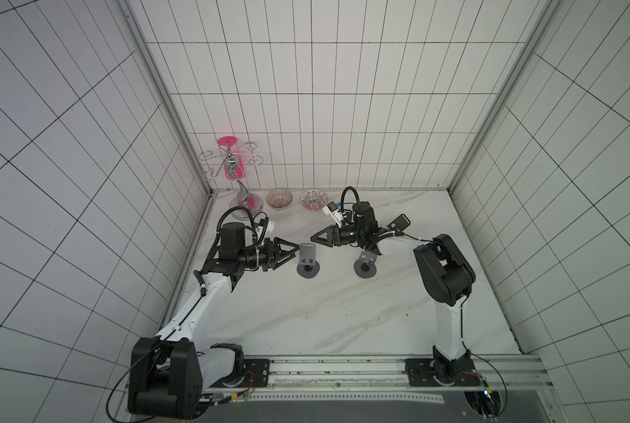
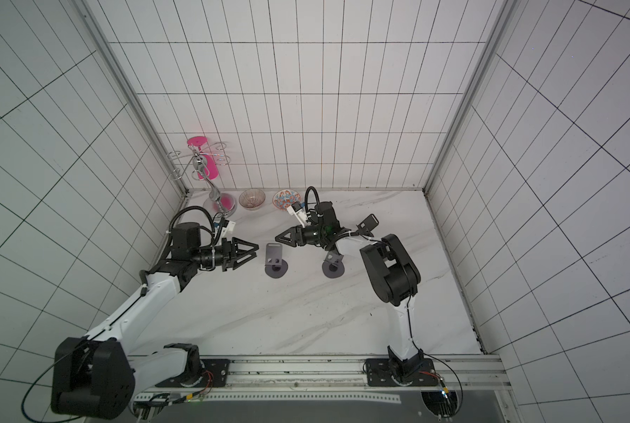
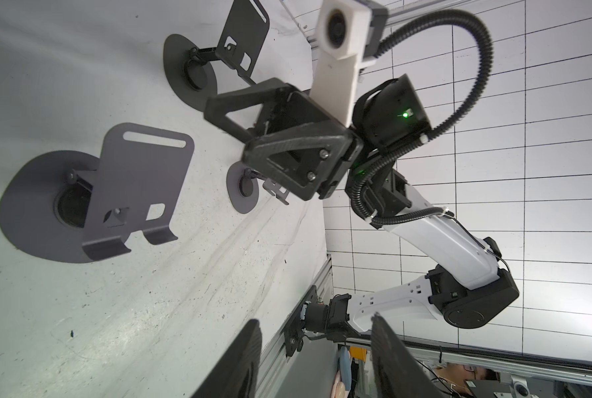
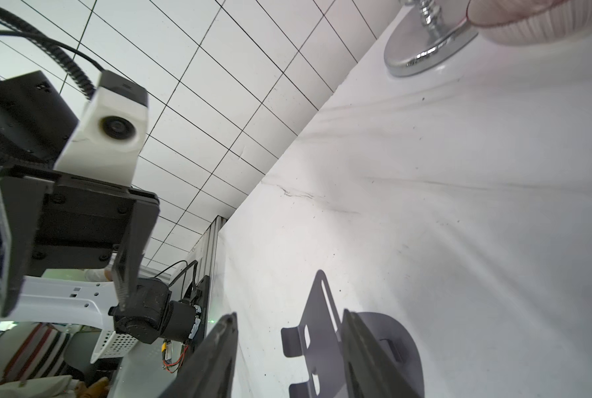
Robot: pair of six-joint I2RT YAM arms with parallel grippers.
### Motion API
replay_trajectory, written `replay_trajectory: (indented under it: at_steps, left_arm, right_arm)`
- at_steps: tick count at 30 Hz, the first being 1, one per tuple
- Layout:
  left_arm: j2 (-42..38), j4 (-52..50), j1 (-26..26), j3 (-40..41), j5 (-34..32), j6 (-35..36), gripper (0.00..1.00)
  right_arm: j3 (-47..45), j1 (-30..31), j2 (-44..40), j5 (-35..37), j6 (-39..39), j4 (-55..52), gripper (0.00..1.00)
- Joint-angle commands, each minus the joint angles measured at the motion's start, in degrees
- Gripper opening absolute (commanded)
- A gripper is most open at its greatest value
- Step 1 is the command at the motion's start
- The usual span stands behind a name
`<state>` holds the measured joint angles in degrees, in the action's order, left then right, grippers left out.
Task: Open the phone stand
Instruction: Place the phone stand at the center of the board, then reset both arms
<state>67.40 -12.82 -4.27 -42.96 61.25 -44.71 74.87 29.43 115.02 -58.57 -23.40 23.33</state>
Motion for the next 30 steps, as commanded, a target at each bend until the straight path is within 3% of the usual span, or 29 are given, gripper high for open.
replay_trajectory:
  at_steps: [1,4,7,9,10,12,14,21,24,27,30]
  left_arm:
    - [-1.8,-3.0,0.1,-1.9,-1.4,3.1,0.55]
    - [-4.0,-5.3,-2.7,-3.3,-4.6,5.1,0.49]
    - [-5.2,-6.8,-9.7,-4.1,-10.9,5.9,0.46]
    - [-6.1,-6.5,-16.0,-4.2,-17.7,5.8,0.44]
    - [-6.3,-6.5,-18.8,-4.4,-21.0,5.8,0.41]
    - [-5.6,-4.9,-25.7,-3.7,-27.6,5.2,0.31]
    - [-3.2,-1.2,-29.7,-2.2,-29.3,3.5,0.23]
    - [6.4,7.0,-38.8,-1.6,-35.6,0.8,0.28]
    - [11.1,10.5,-42.9,-2.5,-39.5,-0.4,0.24]
    - [16.9,17.9,-45.0,-1.7,-40.0,-3.2,0.12]
    - [22.5,23.9,-46.1,-2.3,-42.1,-4.3,0.07]
  right_arm:
    - [3.0,-0.6,-5.1,1.3,6.9,-8.5,0.54]
    - [1.1,-1.7,-10.7,2.7,9.0,-11.5,0.55]
    - [-2.2,-3.1,-18.7,6.9,13.0,-17.6,0.59]
    - [-4.8,-4.0,-24.3,11.1,16.2,-23.1,0.92]
    - [-6.2,-4.3,-26.6,13.4,17.6,-25.5,0.99]
    - [-10.7,-5.2,-32.6,17.8,19.4,-27.5,1.00]
    - [-15.3,-5.8,-37.5,21.8,18.5,-26.3,0.99]
    - [-26.0,-8.1,-46.4,32.0,15.7,-25.6,0.99]
    - [-30.9,-11.6,-45.9,29.2,12.7,-20.6,0.99]
    - [-33.6,-14.5,-43.4,26.3,9.7,-15.7,0.99]
    - [-36.1,-16.4,-42.3,26.1,7.4,-11.3,0.99]
